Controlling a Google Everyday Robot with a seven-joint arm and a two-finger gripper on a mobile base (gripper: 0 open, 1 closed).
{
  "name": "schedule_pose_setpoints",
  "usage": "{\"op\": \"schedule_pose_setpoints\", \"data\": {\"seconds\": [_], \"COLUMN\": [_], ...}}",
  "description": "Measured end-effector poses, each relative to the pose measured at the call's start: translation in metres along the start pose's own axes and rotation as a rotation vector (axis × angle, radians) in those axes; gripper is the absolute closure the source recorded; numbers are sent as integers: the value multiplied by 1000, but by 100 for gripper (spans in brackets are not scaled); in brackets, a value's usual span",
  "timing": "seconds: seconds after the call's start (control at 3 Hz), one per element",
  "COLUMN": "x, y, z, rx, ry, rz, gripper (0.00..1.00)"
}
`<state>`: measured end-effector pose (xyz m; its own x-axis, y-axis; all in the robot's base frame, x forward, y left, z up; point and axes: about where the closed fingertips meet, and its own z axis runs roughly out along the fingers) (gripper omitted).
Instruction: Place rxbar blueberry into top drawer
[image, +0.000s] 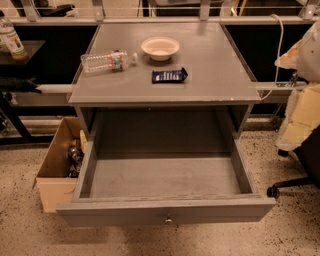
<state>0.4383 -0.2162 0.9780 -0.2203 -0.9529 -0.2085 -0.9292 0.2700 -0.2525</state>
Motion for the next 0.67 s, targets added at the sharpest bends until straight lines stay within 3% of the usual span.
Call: {"op": "schedule_pose_setpoints", "data": {"seconds": [0.33,0.67], "x": [0,-2], "y": [0,-26], "z": [0,11], "rx": [0,26], "ry": [0,-50], "rz": [0,28], "gripper": [0,0]}}
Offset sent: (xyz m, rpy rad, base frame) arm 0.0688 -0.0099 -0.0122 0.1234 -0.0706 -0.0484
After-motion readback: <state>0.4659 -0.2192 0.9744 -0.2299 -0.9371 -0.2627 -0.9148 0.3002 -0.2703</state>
